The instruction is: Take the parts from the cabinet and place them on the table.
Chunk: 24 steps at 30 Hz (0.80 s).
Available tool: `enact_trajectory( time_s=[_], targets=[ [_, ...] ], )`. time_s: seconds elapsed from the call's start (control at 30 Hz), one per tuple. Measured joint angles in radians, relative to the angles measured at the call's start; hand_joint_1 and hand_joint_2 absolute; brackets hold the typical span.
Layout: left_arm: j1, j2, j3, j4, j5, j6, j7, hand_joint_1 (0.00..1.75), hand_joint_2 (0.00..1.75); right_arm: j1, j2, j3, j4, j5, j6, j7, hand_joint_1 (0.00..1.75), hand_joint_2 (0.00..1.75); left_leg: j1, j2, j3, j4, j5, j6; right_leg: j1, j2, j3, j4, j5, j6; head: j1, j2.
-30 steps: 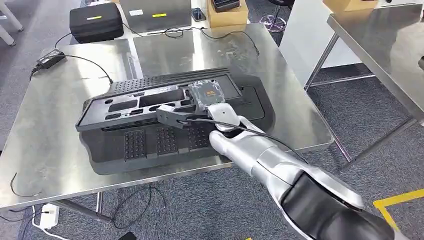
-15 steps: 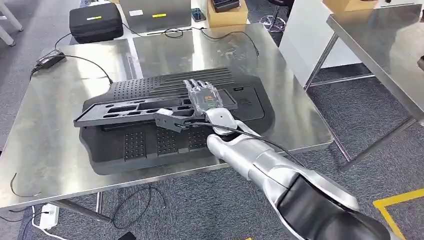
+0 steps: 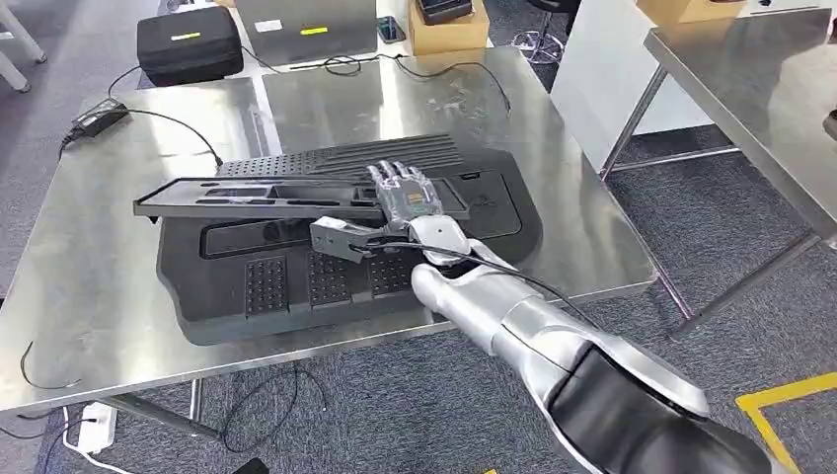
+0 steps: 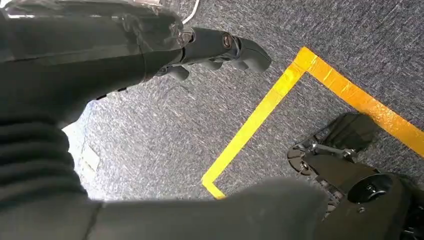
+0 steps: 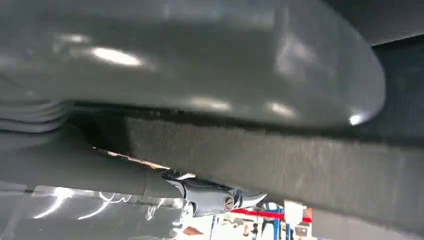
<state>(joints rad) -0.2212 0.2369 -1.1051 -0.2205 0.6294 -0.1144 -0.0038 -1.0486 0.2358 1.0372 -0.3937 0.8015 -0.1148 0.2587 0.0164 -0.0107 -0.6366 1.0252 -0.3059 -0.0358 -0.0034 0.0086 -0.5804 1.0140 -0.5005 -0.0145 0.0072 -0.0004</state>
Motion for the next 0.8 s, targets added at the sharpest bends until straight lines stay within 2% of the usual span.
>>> enact_trajectory(
  time_s=[0.2,0.4,0.43,0.8],
  targets=[
    [0.002,-0.001,0.0,-0.001,0.002,-0.002,-0.003,0.0,0.0,-0.027,-0.026,0.0,0.0,-0.026,0.028,-0.039,0.0,0.0,0.0,0.0,0.001,0.0,0.0,0.0,0.0,0.0,0.001,0.0,0.0,0.0,0.0,0.0],
    [0.008,-0.002,0.0,-0.001,0.008,0.002,-0.009,0.0,0.0,-0.04,-0.049,0.0,0.0,-0.026,0.034,-0.046,0.0,0.0,0.0,0.0,0.001,0.0,0.0,0.0,0.0,0.0,0.001,0.0,0.0,0.0,0.0,0.0],
    [0.008,-0.002,0.0,-0.001,0.008,0.002,-0.009,0.0,1.75,-0.041,-0.051,0.0,0.0,-0.026,0.034,-0.046,0.0,0.0,0.0,0.0,0.001,0.0,0.0,0.0,0.0,0.0,0.001,0.0,0.0,0.0,0.0,0.0],
    [0.007,-0.002,0.0,-0.001,0.01,0.014,-0.029,0.0,1.75,-0.042,-0.071,0.0,-0.003,-0.031,0.029,-0.046,0.0,0.0,0.0,0.0,0.001,0.0,0.0,0.0,0.0,0.0,0.001,0.0,0.0,0.0,0.0,0.0]
  ],
)
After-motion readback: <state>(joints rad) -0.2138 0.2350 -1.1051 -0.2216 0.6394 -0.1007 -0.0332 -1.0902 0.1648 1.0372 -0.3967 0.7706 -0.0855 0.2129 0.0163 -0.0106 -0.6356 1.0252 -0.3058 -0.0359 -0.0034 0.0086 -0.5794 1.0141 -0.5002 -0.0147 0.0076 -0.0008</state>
